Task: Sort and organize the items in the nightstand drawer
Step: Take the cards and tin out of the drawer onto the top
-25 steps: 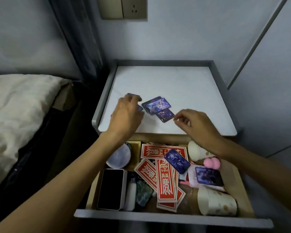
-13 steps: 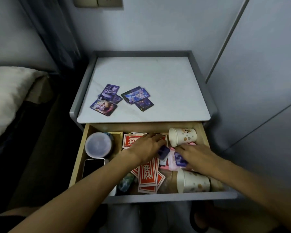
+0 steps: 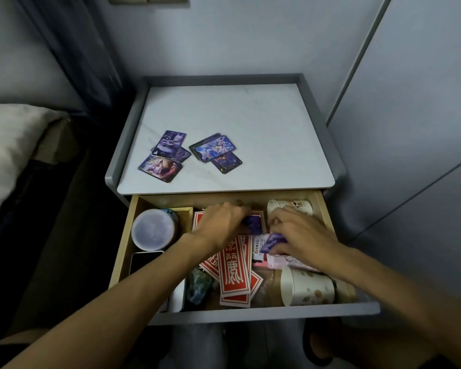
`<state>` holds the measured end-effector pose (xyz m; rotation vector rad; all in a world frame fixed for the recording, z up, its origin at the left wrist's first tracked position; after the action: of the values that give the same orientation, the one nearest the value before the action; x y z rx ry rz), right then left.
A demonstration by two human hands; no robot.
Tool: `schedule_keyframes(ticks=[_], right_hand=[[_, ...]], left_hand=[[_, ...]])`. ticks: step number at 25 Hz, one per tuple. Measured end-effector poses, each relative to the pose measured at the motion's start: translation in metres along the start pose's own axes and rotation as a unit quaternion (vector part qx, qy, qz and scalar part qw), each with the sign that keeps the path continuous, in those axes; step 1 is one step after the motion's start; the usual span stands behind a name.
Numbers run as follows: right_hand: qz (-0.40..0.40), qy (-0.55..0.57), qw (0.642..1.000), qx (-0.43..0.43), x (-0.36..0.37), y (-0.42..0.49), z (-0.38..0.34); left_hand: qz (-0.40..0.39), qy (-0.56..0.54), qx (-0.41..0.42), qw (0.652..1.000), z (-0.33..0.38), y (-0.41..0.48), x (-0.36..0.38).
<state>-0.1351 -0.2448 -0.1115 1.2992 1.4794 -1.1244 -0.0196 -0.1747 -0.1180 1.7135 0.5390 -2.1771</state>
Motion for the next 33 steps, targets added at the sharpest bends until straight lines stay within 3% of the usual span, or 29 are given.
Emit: schedule_keyframes(ticks=[3,6,9,11,15,18,21,23,29,33], right_hand=[[0.128,0.221,0.966,0.034,-0.014,0.024,-0.016],[0.158,0.370,0.914,0.052,-0.012,0.047,-0.038],[0.174,0.362,0.914,0.063,-0.008,0.060,-0.050],[0.177,0.348,0.917,0.082,-0.005,0.064,-0.050],[0.188,0.321,0.921,0.114,-0.012,0.064,-0.045],[0.262,0.329,0.897,0.135,-0.040,0.060,-0.036],[0.319,0.401,0.845,0.152,-0.068,0.074,-0.015],[0.320,0.415,0.834,0.172,-0.075,0.091,0.003],[0.295,0.351,0.859,0.229,-0.066,0.105,0.036],[0.305,0.245,0.897,0.205,-0.066,0.094,0.025]], left_hand=[[-0.007,-0.070,-0.047,0.996,-0.019,-0.021,-0.031],[-0.049,-0.105,-0.083,0.990,-0.044,-0.039,-0.054],[-0.084,-0.091,-0.119,0.985,-0.078,-0.065,-0.064],[-0.072,-0.004,-0.101,0.992,-0.095,-0.086,-0.063],[-0.037,0.149,0.089,0.984,-0.087,-0.116,-0.033],[-0.049,0.289,0.189,0.937,-0.079,-0.113,0.005],[-0.074,0.321,0.186,0.926,-0.083,-0.101,0.033],[-0.089,0.313,0.169,0.930,-0.089,-0.093,0.040],[-0.116,0.293,0.136,0.939,-0.085,-0.084,0.032],[-0.165,0.285,0.096,0.939,-0.087,-0.089,0.026]])
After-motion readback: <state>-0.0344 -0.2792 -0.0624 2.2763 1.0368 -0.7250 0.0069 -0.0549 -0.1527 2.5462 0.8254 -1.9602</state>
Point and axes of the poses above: each hand's wrist, its own y-axis towards the middle knuckle, its own x-axis out of the palm, z = x × y, the point moved 7 cm from there along y, towards the middle knuckle, and after that the axes turned 15 degrees about -x, right-handed, at the moved point
